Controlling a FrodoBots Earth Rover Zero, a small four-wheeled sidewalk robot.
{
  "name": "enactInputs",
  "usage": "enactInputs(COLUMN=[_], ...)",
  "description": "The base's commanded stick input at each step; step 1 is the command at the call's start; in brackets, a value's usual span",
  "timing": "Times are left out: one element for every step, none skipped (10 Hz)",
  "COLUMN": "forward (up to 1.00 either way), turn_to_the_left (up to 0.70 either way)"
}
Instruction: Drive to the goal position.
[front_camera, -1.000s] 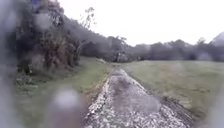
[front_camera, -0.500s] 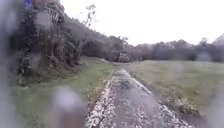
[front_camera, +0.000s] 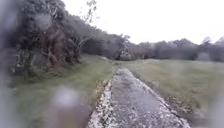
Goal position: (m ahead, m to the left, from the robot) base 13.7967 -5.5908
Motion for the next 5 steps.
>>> enactInputs(forward=[0.85, 0.85, 0.85, 0.85, 0.85], turn_to_the_left=[-0.09, -0.29, -0.33, -0.34, -0.34])
